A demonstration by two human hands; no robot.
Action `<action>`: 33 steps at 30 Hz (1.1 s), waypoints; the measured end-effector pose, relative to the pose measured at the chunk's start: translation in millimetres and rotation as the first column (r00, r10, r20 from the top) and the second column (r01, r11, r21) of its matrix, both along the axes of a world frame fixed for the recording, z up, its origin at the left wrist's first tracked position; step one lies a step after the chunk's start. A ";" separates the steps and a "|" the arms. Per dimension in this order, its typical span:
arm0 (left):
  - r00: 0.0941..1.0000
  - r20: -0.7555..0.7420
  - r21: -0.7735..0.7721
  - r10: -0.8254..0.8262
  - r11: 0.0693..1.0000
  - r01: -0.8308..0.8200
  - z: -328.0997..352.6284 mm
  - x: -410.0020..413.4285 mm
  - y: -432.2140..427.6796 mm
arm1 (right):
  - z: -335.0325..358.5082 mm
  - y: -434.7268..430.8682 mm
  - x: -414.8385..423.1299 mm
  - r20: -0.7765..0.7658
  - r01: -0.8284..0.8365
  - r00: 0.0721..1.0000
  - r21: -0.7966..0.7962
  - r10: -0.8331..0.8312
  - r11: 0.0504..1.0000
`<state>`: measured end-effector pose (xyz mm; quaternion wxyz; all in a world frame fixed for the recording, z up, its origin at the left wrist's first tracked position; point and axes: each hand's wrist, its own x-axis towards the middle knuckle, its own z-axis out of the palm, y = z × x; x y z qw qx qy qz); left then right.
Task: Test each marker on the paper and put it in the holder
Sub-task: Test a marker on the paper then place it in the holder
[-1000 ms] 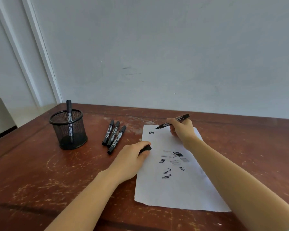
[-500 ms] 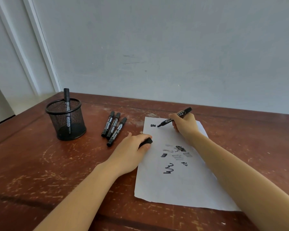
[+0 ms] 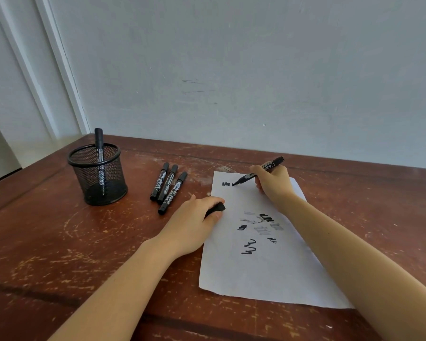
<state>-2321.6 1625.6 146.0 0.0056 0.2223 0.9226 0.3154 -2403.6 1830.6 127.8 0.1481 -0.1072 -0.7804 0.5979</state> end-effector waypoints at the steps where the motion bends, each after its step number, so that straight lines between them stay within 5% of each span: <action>1: 1.000 -0.004 0.001 -0.002 1.000 0.002 -0.4 -0.4 0.1 | 0.1 0.2 0.0 0.001 -0.004 1.000 -0.004 0.004 1.000; 33: 0.997 -0.070 0.049 -0.037 0.998 0.041 -23.1 -19.1 -6.6 | 1.0 5.0 -7.0 0.020 0.020 1.000 -0.035 -0.020 0.999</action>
